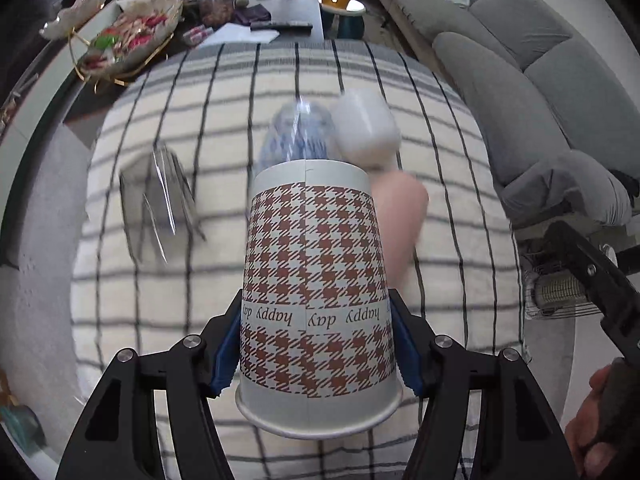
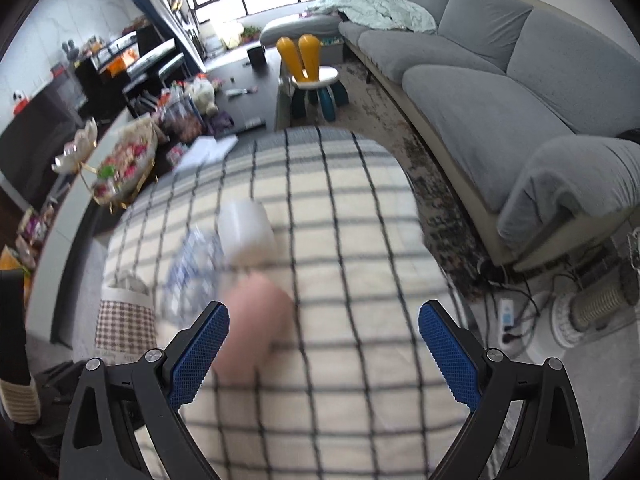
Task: Flip cup upside down
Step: 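Lift the paper cup with the left tool, set it down, open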
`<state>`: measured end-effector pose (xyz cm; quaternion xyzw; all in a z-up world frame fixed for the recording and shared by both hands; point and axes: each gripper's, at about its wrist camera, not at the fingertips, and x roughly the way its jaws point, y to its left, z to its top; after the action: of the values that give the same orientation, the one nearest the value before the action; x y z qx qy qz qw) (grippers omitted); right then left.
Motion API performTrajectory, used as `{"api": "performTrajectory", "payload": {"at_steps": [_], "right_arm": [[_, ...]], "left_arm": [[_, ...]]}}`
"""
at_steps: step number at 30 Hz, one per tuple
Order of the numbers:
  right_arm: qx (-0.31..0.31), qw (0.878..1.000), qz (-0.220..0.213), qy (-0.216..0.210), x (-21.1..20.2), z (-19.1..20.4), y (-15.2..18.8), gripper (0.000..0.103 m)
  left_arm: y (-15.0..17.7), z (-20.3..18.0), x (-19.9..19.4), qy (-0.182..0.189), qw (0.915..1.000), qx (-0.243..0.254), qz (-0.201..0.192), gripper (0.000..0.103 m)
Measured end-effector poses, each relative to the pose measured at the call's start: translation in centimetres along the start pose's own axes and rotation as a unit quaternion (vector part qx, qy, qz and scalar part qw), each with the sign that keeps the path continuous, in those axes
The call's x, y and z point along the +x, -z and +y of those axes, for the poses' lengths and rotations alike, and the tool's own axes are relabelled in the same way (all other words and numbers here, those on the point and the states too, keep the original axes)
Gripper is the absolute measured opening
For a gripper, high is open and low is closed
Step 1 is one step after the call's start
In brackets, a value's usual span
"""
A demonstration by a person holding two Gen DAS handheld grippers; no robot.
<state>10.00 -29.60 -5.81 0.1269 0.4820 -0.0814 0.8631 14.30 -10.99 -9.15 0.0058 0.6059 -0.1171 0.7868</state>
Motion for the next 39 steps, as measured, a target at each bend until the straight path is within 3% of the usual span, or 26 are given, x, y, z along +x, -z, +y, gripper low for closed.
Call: {"api": "performTrajectory", "payload": {"at_steps": [8, 14, 20, 22, 23, 24, 27, 32, 39], "right_arm": [[-0.004, 0.999, 0.041, 0.019, 0.4, -2.9, 5.9, 0.096], [0.007, 0.997, 0.070, 0.023, 1.3, -4.4, 8.7, 0.096], [0.007, 0.997, 0.073, 0.024, 1.1, -4.5, 9.5, 0.096], [0.006, 0.997, 0.072, 0.025, 1.1, -4.4, 9.4, 0.096], [0.005, 0.997, 0.072, 0.026, 1.1, -4.4, 9.3, 0.096], [0.004, 0.997, 0.072, 0.026, 1.0, -4.3, 9.3, 0.096], [0.001, 0.997, 0.069, 0.028, 0.8, -4.2, 9.2, 0.096], [0.003, 0.998, 0.064, 0.026, -0.1, -3.7, 8.5, 0.096], [-0.019, 0.997, 0.071, -0.009, -1.1, -0.4, 6.6, 0.096]], "left_arm": [[5.7, -1.5, 4.2, 0.023, 0.9984, -0.022, 0.047, 0.064], [7.2, -2.3, 5.8, 0.024, 0.9979, -0.027, 0.053, 0.064], [7.8, -2.3, 6.2, 0.022, 0.9976, -0.024, 0.061, 0.064], [7.9, -2.3, 6.3, 0.025, 0.9974, -0.023, 0.064, 0.068], [7.9, -2.4, 6.3, 0.026, 0.9973, -0.022, 0.064, 0.076], [7.9, -2.5, 6.2, 0.025, 0.9975, -0.022, 0.063, 0.082], [8.0, -2.7, 5.7, 0.022, 0.9981, -0.016, 0.055, 0.086], [8.1, -2.3, 4.2, 0.016, 0.9988, -0.012, 0.045, 0.087], [8.5, 0.4, -0.5, 0.005, 0.9995, -0.026, -0.019, 0.092]]}}
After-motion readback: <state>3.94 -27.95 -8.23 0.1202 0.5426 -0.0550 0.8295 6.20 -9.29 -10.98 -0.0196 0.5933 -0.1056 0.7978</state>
